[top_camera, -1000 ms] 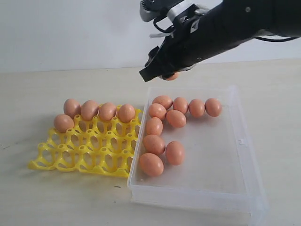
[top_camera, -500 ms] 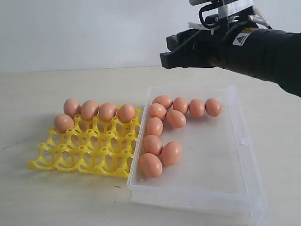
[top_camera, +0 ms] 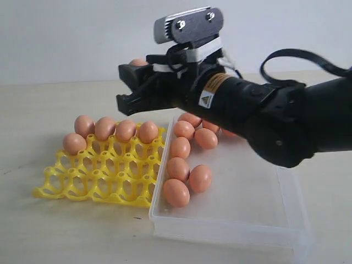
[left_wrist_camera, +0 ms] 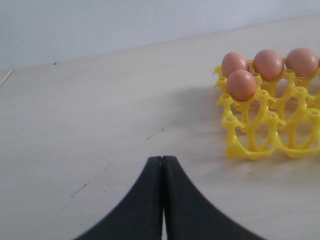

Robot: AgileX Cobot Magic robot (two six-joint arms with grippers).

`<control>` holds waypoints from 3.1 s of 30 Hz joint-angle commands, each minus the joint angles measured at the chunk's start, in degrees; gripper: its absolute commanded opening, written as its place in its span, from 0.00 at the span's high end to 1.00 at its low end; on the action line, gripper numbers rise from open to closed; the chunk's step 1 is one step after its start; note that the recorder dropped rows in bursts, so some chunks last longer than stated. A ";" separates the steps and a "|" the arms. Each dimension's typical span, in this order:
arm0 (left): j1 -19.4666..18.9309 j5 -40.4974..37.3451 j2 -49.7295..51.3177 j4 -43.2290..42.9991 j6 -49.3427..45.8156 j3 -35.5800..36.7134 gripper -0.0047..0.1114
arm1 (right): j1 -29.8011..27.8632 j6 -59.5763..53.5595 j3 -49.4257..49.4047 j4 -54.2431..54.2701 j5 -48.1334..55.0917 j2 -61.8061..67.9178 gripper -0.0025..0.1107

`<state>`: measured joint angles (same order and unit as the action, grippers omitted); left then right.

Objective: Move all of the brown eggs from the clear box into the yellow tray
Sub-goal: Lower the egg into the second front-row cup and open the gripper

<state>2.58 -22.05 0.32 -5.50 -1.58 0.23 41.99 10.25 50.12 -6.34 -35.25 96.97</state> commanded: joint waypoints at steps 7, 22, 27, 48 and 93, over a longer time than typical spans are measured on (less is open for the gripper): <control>0.28 0.35 -0.32 0.06 0.26 -0.23 0.96 | 1.36 8.43 14.29 -10.62 3.23 15.45 0.98; 0.28 0.35 -0.32 0.06 0.26 -0.23 0.96 | 2.31 16.85 26.88 -18.31 2.70 29.71 0.98; 0.28 0.35 -0.32 0.06 0.26 -0.23 0.96 | 2.31 16.85 27.63 -18.31 1.77 30.95 0.98; 0.28 0.35 -0.32 0.06 0.26 -0.23 0.96 | 2.04 8.59 27.63 -12.95 2.60 35.04 0.98; 0.28 0.35 -0.32 0.06 0.26 -0.23 0.96 | 1.66 8.72 30.99 -12.04 7.64 33.58 0.43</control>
<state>2.58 -22.05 0.32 -5.50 -1.58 0.23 43.85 17.88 80.86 -17.92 -29.36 132.49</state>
